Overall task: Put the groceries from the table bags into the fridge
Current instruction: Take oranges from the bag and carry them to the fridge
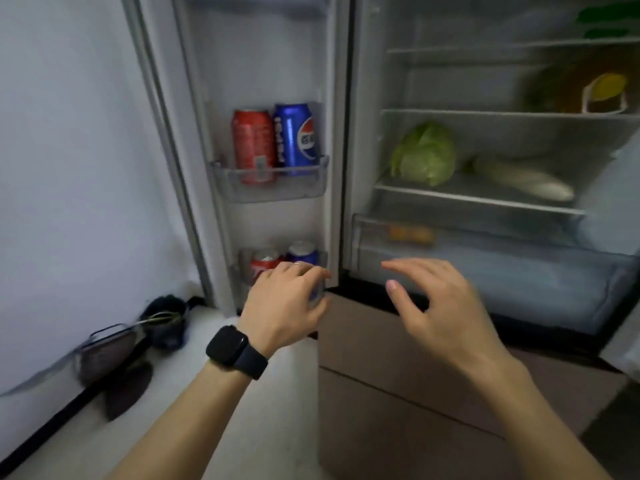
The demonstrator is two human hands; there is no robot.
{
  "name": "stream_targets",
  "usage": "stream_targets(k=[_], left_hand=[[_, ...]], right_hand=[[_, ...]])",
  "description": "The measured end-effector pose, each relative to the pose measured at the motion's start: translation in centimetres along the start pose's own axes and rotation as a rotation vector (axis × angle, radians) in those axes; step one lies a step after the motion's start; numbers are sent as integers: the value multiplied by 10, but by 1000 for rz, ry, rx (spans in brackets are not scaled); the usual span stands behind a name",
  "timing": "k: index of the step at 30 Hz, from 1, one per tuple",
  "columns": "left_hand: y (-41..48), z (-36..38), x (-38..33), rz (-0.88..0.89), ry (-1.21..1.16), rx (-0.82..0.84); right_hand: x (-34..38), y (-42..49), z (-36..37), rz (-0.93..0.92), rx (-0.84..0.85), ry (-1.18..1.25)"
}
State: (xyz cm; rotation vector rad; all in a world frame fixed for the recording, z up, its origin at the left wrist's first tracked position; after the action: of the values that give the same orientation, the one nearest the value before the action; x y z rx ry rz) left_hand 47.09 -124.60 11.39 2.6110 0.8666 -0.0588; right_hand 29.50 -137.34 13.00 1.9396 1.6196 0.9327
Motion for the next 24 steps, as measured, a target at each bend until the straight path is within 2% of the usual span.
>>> stream_targets(k=[7, 12, 15, 24], left_hand=[[-145, -19, 179, -379, 190, 92], [-258, -52, 300, -653, 217, 124], [-325, -73, 369, -777, 230, 133], [-491, -131, 544, -999, 195, 11]], right_hand=[[135, -47, 151, -61, 327, 190], [260, -49, 237, -184, 550, 294], [343, -42, 277, -255, 603, 340], [574, -26, 375, -423, 624, 451]])
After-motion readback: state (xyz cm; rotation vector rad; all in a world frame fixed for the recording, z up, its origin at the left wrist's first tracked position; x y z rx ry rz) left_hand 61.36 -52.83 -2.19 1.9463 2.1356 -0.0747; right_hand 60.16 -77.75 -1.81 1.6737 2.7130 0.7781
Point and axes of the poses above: each hand's wrist, its own y-axis towards the middle knuckle, its own z-axis out of the palm, x = y × z, the point moved 5 cm from there along y, towards the middle knuckle, and after that the axes turned 12 degrees about -z, right-handed, at the moved point
